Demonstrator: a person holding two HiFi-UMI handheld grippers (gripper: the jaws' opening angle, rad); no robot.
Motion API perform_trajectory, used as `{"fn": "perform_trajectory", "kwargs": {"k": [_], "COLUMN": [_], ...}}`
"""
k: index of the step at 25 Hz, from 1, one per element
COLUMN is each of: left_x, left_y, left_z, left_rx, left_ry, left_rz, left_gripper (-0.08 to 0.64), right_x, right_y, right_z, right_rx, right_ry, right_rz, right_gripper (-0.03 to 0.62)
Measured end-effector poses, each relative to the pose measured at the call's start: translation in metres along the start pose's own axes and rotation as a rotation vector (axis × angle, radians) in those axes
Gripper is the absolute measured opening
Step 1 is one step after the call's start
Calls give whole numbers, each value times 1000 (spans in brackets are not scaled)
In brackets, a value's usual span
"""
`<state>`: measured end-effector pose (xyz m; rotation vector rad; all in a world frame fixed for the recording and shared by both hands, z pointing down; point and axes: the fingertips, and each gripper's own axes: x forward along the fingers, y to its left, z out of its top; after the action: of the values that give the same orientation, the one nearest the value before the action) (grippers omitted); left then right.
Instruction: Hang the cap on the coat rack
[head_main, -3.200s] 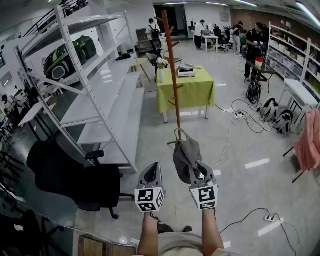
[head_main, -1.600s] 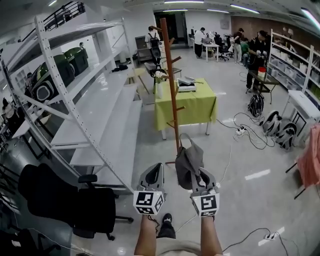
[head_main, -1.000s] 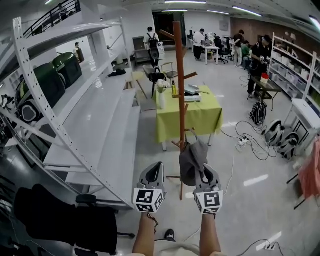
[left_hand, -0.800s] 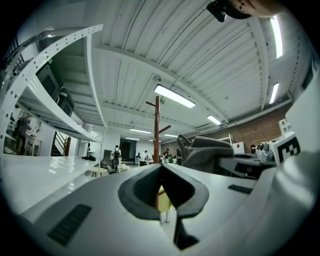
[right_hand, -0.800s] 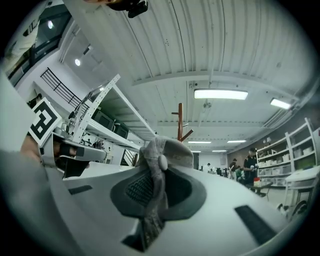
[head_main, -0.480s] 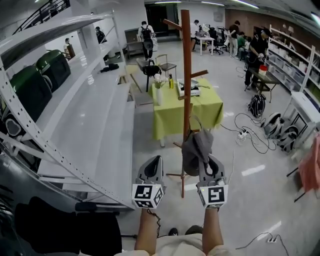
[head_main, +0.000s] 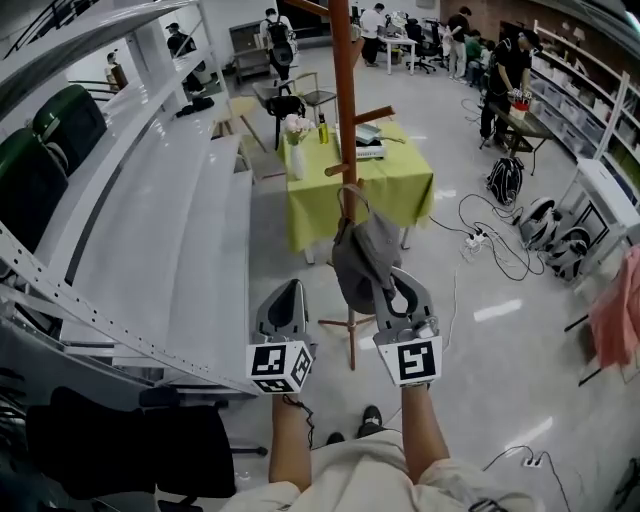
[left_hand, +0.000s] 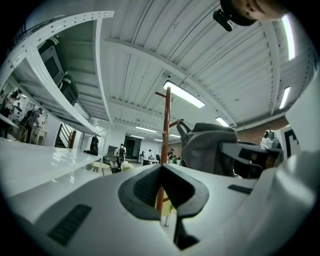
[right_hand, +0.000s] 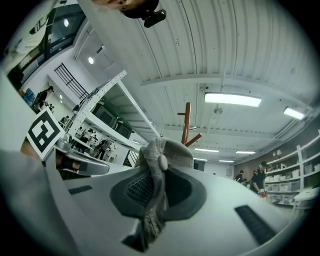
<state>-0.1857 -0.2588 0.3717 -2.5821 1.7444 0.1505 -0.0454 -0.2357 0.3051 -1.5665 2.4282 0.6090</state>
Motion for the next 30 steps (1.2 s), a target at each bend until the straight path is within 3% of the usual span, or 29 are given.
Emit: {"fn": "perform_trajectory", "kwargs": {"k": [10,19,21,24,27,28,30], "left_x": [27,37,40,43,48,50,52], "left_y": [-17,-36,-35,-26,-18,-17,-11], "left_z": [6,-10,-12,-9,-6,-5,-3], "left_rx": [0,-49,-49,-47,-46,-43,-31], "left_ry": [-26,-26,-17,-14,-10,-8,-2], "left_rz": [58,68,65,72,70,64,53], "left_gripper": [8,8,8,8,8,8,8], "right_x": [13,1,4,9,20,23,28], "right_y": [-15,-27,-27,-20,-24,-25,-22], "right_z": [14,7,1,-18,3,7,5], "right_rx": [37,38,-11,-209,11,49,29], "right_ry": [-78,-80,-50,99,-39,-62,-49], "right_rz": [61,78,97,177,78,54,48], "right_gripper": [25,25,25,25,25,25,25]}}
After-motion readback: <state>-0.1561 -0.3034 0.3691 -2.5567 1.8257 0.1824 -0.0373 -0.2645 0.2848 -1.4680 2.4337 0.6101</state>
